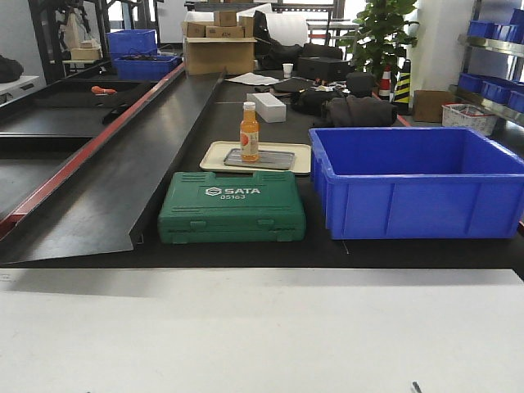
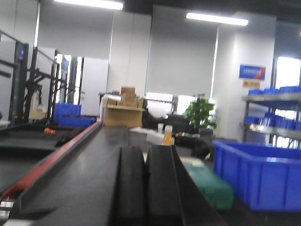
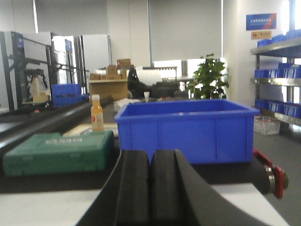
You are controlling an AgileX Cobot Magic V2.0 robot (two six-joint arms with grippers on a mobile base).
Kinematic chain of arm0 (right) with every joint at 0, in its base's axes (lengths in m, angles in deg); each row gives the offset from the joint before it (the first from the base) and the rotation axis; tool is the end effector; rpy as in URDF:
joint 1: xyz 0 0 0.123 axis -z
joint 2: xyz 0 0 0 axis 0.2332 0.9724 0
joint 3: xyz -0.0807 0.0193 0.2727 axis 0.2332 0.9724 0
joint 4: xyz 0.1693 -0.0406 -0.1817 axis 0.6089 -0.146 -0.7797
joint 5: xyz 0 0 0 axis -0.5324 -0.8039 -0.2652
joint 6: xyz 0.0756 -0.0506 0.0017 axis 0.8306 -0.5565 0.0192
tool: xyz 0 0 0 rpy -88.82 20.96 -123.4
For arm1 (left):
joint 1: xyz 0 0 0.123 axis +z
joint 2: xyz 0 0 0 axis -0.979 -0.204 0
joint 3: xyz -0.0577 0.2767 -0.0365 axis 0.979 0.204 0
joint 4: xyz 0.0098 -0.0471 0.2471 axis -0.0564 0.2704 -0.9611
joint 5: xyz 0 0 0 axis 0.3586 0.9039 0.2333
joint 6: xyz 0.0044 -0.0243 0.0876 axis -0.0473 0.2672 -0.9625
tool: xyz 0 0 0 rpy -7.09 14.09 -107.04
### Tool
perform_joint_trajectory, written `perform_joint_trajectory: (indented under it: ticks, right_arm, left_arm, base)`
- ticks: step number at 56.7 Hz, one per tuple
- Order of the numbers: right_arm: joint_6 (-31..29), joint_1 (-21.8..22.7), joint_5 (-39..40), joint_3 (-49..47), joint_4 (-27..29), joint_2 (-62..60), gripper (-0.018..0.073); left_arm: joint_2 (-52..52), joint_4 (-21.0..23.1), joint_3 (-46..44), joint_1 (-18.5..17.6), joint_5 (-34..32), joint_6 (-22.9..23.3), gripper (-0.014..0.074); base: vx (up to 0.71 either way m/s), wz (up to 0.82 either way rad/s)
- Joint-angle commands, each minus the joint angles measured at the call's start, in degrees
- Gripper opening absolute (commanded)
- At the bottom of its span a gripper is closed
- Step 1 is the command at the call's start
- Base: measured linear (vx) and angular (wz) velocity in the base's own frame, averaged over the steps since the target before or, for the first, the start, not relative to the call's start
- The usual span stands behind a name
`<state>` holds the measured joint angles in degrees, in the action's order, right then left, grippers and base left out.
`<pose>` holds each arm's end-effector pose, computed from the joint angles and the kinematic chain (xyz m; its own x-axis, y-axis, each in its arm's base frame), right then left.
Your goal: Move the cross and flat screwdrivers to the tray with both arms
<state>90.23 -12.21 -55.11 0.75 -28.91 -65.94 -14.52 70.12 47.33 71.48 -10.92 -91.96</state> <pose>0.0435 -0.0010 0.2621 0.2417 0.0288 -0.9699 0.0141 0.9993 0.0332 0.0415 -0.0010 0.2686 0.3834 -0.1468 -0.9118 0.1175 0.9870 -0.1095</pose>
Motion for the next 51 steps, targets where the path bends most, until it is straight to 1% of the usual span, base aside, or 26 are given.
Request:
perform_joint_trajectory:
  ticks: [1,6,10,14,19,24,33,39,42,48,51]
  right_arm:
    - [-0.14,0.32,-0.30,-11.82,-0.60,2.64,-0.0009]
    - [-0.42,0.32,-5.66,-23.11,-1.76,9.91,-0.0009]
    - [-0.49,0.32,-9.90,-31.10,-2.25,16.99,-0.0009]
    - [-0.49,0.32,-14.46,-37.86,-2.25,24.15,-0.0009]
    - [-0.33,0.32,-19.25,-43.51,-2.25,31.82,-0.0009]
    - [-0.33,0.32,-23.33,-46.63,-2.25,38.27,-0.0009]
    - [-0.31,0.32,-28.23,-47.01,-2.25,45.60,-0.0009]
    - [-0.31,0.32,-30.66,-47.01,-2.25,49.43,-0.0004]
    - [-0.31,0.32,-31.35,-47.01,-2.25,50.72,0.0001]
    - [-0.31,0.32,-32.07,-47.03,-2.25,52.21,0.0050]
    - [-0.31,0.32,-32.51,-47.09,-2.25,52.22,0.0096]
  left_arm:
    - [-2.40,0.08,-10.45,0.04,-0.62,-1.19,0.0002]
    - [-9.05,0.08,-21.50,0.04,6.28,-6.65,0.0002]
    - [-15.86,0.08,-29.67,0.04,11.48,-9.47,0.0002]
    - [-22.82,0.08,-36.60,0.04,16.46,-10.23,0.0002]
    - [-31.01,0.08,-42.54,0.04,21.93,-10.23,0.0002]
    - [-36.76,0.08,-44.82,0.04,24.82,-10.23,0.0002]
    - [-44.55,0.37,-44.83,0.04,27.50,-10.05,0.0002]
    - [-48.29,2.26,-44.83,0.04,30.51,-9.48,0.0004]
    - [-49.80,2.71,-44.83,0.04,30.63,-8.66,0.0012]
    - [-51.69,2.71,-44.83,0.04,30.28,-8.57,0.0050]
    - [-52.18,2.71,-44.83,0.04,30.23,-8.57,0.0084]
  base:
    - [0.00,-0.01]
    - [0.00,-0.01]
    - [0.00,0.00]
    - [0.00,0.00]
    - [0.00,0.00]
    - [0.00,0.00]
    - [0.00,0.00]
    - [0.00,0.00]
    - [0.00,0.00]
    - [0.00,0.00]
    - [0.00,0.00]
